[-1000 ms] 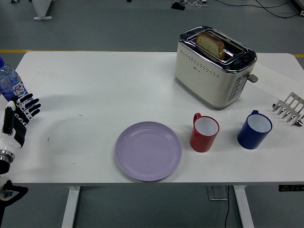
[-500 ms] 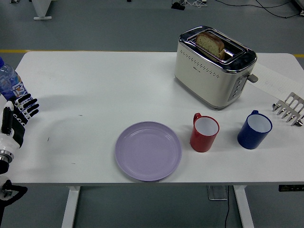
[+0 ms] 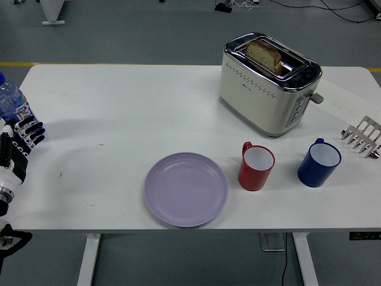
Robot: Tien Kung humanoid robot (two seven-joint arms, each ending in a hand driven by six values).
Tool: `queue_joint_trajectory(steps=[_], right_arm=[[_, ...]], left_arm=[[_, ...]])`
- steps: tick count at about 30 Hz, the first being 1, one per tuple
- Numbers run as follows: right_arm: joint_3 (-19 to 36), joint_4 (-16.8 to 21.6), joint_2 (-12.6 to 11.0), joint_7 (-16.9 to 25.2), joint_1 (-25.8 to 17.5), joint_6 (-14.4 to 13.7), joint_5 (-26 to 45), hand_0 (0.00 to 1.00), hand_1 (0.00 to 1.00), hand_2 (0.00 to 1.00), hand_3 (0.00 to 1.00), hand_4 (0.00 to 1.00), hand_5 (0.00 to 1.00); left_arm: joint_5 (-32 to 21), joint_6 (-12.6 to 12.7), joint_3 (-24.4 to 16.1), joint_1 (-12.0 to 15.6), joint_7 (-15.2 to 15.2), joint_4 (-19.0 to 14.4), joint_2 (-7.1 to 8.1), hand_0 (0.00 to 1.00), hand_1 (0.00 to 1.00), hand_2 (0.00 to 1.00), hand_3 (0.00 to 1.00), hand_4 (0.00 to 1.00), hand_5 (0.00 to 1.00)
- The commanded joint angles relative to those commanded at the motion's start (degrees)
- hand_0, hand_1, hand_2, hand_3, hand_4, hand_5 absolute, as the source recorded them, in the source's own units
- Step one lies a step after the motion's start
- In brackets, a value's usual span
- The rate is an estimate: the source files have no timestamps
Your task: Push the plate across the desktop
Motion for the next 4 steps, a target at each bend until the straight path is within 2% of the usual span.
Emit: queue_joint_trajectory(steps=[4], right_arm=[[0.08,0.01,0.02,-0.09,0.0,0.02,-0.16,0.551,0.451,0.566,0.58,0.299,0.468]], left_arm=[[-0.05,-0.01,-0.14,-0.01,-0.1,-0.01,0.01,0.769,0.716,0.682,0.697,0.526,0.998]])
